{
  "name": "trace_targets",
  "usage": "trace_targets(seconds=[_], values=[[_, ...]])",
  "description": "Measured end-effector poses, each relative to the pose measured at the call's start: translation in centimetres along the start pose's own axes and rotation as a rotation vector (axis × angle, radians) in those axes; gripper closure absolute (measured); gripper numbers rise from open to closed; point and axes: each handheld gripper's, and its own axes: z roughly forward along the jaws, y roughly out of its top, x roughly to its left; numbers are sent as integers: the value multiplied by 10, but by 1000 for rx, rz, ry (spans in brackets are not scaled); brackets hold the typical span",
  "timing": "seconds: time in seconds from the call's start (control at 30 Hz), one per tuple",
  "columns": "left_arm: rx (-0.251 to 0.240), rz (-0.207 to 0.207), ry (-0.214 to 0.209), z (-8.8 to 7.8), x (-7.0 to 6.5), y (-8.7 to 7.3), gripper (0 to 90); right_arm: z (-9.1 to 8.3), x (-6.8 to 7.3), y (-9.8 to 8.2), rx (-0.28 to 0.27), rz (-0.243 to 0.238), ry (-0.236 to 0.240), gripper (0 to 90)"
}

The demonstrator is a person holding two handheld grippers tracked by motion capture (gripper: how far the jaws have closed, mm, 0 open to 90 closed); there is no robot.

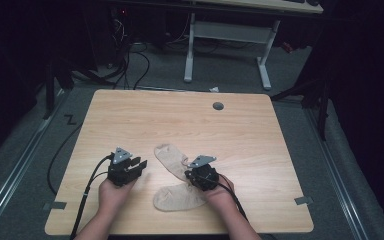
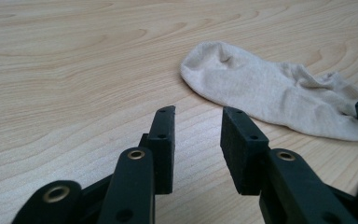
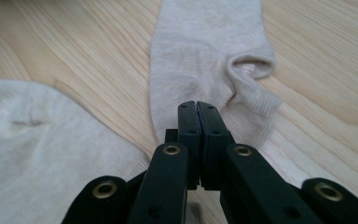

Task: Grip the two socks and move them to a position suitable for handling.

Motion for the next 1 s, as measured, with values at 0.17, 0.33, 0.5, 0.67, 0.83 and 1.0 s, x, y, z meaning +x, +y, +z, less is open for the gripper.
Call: trace_targets(seconds=[0.17, 0.33, 0.5, 0.67, 0.83, 1.0], values=[[1, 22, -15, 6, -7, 5, 631, -9, -12, -11, 1, 27, -58, 873], [40, 68, -47, 24, -22, 11, 581, -23, -32, -26, -11, 91, -147, 821], [69, 111, -81, 46, -37, 17, 537, -43, -44, -41, -53, 161, -183, 798], [95, 156, -85, 68, -47, 25, 527, -54, -46, -52, -67, 196, -188, 755], [114, 129, -83, 76, -42, 26, 640, -50, -42, -51, -67, 209, -176, 679], [104, 123, -78, 71, -39, 26, 839, -41, -44, -43, -71, 213, -171, 630]])
